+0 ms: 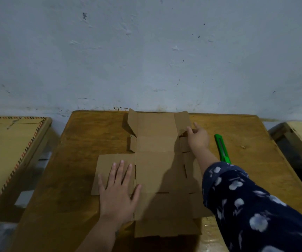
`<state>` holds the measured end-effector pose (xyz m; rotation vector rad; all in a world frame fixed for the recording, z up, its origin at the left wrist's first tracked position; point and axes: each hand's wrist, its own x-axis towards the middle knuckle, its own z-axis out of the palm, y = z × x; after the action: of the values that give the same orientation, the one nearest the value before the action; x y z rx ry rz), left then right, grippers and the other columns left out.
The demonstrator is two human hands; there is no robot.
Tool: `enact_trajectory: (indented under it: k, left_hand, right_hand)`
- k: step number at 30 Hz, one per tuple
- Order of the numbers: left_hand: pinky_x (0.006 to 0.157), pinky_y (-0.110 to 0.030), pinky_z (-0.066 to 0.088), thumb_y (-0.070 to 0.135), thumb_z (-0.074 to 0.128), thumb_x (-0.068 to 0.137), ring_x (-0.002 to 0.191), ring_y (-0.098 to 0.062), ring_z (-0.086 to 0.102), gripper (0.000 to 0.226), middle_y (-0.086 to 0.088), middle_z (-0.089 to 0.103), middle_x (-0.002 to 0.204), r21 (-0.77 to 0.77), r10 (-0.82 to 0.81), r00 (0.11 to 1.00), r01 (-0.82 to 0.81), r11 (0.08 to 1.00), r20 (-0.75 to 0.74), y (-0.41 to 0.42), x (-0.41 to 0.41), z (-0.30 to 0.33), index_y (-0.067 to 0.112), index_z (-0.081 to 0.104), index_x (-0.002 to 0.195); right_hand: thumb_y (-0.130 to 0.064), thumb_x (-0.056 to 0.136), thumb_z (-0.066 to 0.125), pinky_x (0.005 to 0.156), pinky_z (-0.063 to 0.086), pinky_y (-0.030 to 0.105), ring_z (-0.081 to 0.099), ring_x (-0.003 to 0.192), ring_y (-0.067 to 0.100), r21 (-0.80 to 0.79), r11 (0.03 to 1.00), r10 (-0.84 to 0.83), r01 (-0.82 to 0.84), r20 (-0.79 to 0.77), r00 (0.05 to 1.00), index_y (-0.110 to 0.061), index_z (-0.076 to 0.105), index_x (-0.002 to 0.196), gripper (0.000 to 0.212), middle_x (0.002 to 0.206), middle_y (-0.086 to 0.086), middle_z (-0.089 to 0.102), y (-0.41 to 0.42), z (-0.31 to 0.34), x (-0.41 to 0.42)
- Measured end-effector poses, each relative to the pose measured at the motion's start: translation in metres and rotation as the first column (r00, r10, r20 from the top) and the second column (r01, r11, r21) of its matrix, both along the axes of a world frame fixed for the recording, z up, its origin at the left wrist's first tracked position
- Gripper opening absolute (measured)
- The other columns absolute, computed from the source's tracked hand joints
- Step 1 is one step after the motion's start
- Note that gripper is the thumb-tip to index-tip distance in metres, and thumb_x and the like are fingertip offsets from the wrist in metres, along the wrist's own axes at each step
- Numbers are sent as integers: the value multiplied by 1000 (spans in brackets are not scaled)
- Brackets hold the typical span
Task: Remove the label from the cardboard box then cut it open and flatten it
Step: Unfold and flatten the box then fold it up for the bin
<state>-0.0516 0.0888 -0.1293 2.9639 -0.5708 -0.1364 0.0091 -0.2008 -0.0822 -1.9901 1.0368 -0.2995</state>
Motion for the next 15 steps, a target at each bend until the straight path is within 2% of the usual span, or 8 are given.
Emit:
enact_trajectory:
  k: [3, 5, 9, 11, 13, 15]
  left_hand:
    - [110, -62, 22, 65, 15, 91, 145, -22, 17, 69, 1, 27, 156, 3, -1, 1000, 1, 1000, 9, 1, 0, -3, 28, 33, 146]
    - [111, -61, 19, 66, 16, 90, 146, -21, 14, 70, 2, 25, 156, 13, 5, 1000, -5, 1000, 20, 0, 1, -4, 29, 31, 147]
    - [112, -62, 15, 66, 15, 89, 147, -20, 11, 70, 2, 22, 157, -5, 23, 999, -23, 1000, 28, -2, 0, -3, 30, 27, 147]
    - [112, -62, 13, 67, 13, 89, 147, -20, 7, 70, 3, 17, 158, -7, 37, 999, -37, 999, 15, -4, 0, -3, 30, 22, 148]
    - [113, -62, 8, 68, 10, 88, 147, -20, 0, 70, 4, 9, 159, -11, 48, 999, -48, 999, 2, -6, 1, -2, 32, 15, 148]
    - [114, -60, -1, 69, 1, 85, 146, -19, -11, 72, 5, -4, 159, -11, 50, 999, -51, 999, -8, -9, 3, 0, 35, 2, 148]
  right_hand:
    - [-28, 92, 58, 66, 50, 30, 61, 78, 18, 73, 997, -17, 13, 53, 998, -27, 43, 141, 50, 85, -2, 63, -7, 6, 12]
    - [-22, 92, 58, 60, 50, 32, 65, 75, 20, 88, 996, -2, -4, 63, 998, -29, 47, 137, 47, 76, -5, 61, -8, 3, 14]
    - [-14, 91, 59, 60, 53, 29, 69, 80, 19, 165, 986, -61, 37, 147, 987, -27, 53, 132, 43, 85, 1, 67, -11, 6, 12]
    - [-15, 89, 63, 67, 56, 33, 69, 82, 20, 195, 979, -95, 59, 184, 978, -26, 57, 129, 42, 92, 7, 70, -13, 10, 8]
    - [-16, 87, 65, 75, 58, 40, 69, 81, 21, 218, 973, -117, 69, 214, 970, -25, 59, 126, 41, 90, 8, 71, -15, 14, 0]
    - [-16, 87, 66, 76, 57, 38, 68, 79, 19, 208, 976, -103, 57, 219, 970, -22, 59, 126, 40, 90, 6, 70, -14, 18, -11]
